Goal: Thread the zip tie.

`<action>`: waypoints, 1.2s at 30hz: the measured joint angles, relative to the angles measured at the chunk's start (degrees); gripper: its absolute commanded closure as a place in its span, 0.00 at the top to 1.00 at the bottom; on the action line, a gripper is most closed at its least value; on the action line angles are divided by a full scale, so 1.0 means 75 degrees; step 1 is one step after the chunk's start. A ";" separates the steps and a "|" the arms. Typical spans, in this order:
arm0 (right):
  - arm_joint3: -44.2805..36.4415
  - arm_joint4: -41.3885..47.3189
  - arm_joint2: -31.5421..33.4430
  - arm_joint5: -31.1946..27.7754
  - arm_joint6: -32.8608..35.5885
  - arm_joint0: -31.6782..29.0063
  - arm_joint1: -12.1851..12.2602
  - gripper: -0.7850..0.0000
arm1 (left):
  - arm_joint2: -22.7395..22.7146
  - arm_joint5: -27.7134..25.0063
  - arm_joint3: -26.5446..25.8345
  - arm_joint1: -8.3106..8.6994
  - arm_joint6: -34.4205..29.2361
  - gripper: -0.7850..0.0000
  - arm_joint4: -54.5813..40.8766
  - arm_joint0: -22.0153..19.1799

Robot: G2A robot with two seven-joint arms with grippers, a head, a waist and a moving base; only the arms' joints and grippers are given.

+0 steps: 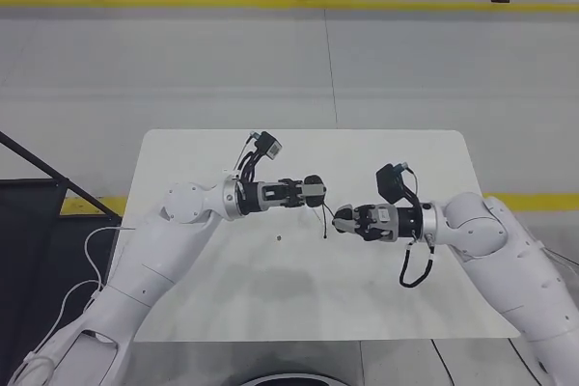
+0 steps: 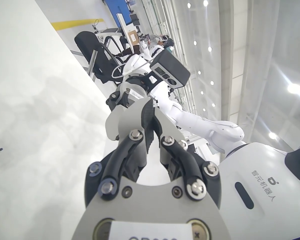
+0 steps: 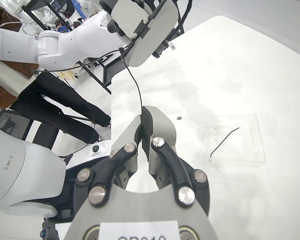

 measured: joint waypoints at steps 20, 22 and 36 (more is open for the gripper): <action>-0.0394 0.1140 0.0476 -0.0751 0.0301 -0.0409 0.0231 0.00 | -0.0646 -0.0122 -0.0160 0.0094 0.0521 0.00 0.0481 0.0318; -0.0520 0.1235 0.0506 -0.0750 0.0329 -0.0466 0.0276 0.00 | -0.0700 -0.0114 -0.0178 0.0104 0.0548 0.00 0.0507 0.0360; -0.1400 0.2005 0.1092 -0.0749 0.0323 -0.0974 0.0610 0.00 | -0.1075 -0.0082 -0.0274 0.0186 0.0563 0.00 0.0626 0.0624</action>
